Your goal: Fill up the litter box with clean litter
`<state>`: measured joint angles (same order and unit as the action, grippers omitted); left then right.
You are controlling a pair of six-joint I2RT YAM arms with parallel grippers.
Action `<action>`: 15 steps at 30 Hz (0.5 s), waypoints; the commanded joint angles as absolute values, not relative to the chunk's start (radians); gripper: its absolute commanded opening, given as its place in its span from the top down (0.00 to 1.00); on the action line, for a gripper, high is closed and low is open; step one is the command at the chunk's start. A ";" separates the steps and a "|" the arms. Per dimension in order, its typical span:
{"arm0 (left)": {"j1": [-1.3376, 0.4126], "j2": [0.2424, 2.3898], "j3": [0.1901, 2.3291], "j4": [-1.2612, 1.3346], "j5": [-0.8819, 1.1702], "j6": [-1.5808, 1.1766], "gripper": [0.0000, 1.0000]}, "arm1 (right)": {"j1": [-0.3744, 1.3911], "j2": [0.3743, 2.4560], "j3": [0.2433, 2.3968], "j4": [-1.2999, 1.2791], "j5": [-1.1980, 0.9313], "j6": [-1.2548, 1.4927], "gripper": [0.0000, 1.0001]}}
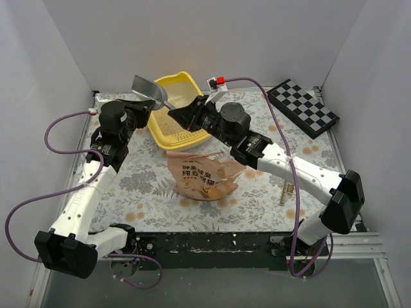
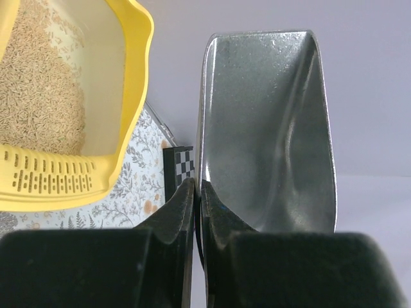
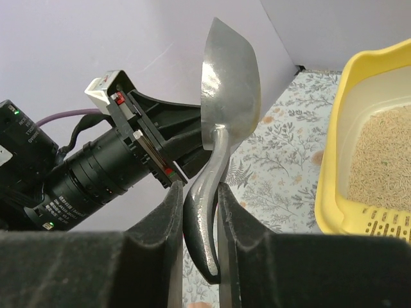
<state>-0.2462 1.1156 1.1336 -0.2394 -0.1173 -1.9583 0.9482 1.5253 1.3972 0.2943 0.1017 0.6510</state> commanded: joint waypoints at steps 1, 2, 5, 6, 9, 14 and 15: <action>-0.252 1.063 1.103 -0.215 -0.124 -1.884 1.00 | 0.951 1.485 1.448 0.322 0.153 0.652 0.99; -0.252 1.060 1.098 -0.215 -0.121 -1.873 1.00 | 0.951 1.477 1.445 0.319 0.150 0.644 0.99; -0.253 1.042 1.088 -0.210 -0.101 -1.826 1.00 | 0.950 1.450 1.443 0.287 0.172 0.600 0.99; -0.253 1.032 1.082 -0.200 -0.091 -1.804 0.99 | 0.948 1.441 1.443 0.272 0.182 0.585 0.99; -0.252 0.999 1.049 -0.158 -0.045 -1.737 0.82 | 0.927 1.395 1.424 0.244 0.181 0.554 0.99; -0.250 0.942 1.029 -0.094 0.150 -1.561 0.51 | 0.848 1.280 1.375 0.172 0.147 0.508 0.99; -0.252 0.930 1.032 -0.100 0.182 -1.528 0.47 | 0.821 1.254 1.368 0.138 0.131 0.500 0.99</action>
<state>-0.2493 0.9882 1.0355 -0.1585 0.0219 -1.7134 0.8944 1.3815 1.3762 0.1429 0.1253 0.5613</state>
